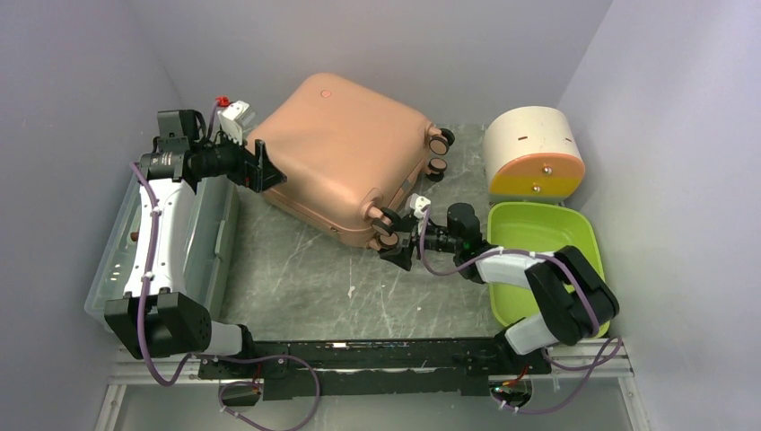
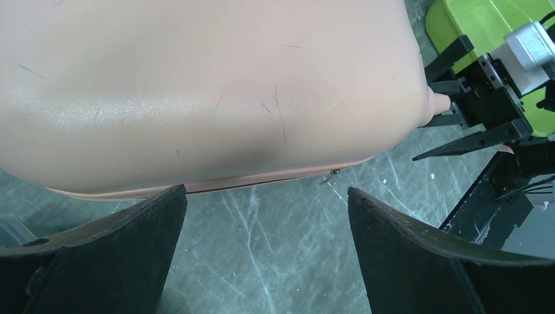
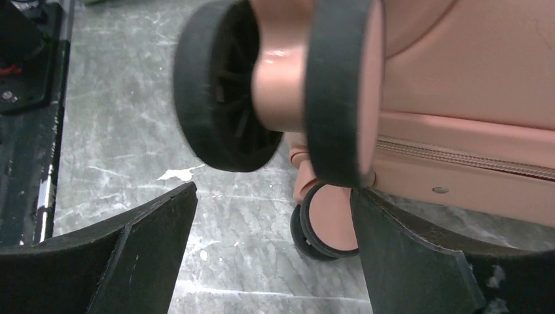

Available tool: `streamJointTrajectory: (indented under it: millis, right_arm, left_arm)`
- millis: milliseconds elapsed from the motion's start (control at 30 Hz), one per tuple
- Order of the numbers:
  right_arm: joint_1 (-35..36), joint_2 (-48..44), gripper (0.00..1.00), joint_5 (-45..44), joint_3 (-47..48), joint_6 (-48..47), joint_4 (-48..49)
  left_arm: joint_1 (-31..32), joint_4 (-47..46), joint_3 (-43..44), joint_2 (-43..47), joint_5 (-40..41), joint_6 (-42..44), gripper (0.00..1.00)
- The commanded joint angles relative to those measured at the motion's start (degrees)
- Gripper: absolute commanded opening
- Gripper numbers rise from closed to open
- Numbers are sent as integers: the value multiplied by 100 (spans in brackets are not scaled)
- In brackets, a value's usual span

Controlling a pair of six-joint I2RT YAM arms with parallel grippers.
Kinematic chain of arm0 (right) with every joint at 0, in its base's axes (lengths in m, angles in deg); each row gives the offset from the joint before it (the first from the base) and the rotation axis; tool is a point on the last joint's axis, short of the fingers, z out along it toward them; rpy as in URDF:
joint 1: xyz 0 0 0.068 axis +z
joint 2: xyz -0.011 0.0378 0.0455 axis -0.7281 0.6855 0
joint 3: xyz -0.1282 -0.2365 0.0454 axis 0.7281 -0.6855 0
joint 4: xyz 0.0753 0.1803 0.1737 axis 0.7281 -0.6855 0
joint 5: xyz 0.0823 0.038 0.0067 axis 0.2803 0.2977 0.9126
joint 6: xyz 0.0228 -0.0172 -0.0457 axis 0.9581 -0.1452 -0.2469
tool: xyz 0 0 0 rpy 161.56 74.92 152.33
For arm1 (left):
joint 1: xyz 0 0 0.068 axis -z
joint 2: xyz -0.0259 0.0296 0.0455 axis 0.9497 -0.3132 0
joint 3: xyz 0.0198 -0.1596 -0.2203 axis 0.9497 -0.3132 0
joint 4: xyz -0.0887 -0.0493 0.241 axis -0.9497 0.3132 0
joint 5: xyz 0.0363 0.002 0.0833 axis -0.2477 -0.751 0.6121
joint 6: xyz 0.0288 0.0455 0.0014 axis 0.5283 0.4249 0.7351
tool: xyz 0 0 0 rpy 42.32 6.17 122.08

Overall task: Open, take out, and arrange the luggage
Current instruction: Adjust the luggage at the center of the board, then pick up the zipper from the luggage.

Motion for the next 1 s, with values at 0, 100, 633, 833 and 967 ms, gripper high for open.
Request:
streamJointTrajectory:
  millis: [0,100,633,833,967]
  right_arm:
    - [-145,416,89,528,193,823,1417]
    - [-176,578,89,462,229,822,1577]
    - [-361,1538,83,222,774,940,2134]
    - [-677,1852,69,840,809,1726,2646]
    - [-902,2030,67,1044,808,2037,2771]
  left_arm:
    - [13,-174,-75,191,-158,7,99]
    - [12,-208,-137,238,-126,34,99]
    - [11,-241,-158,181,-130,22,99]
    - [12,-232,-168,172,-123,32,99]
    - [13,-248,-187,189,-117,34,99]
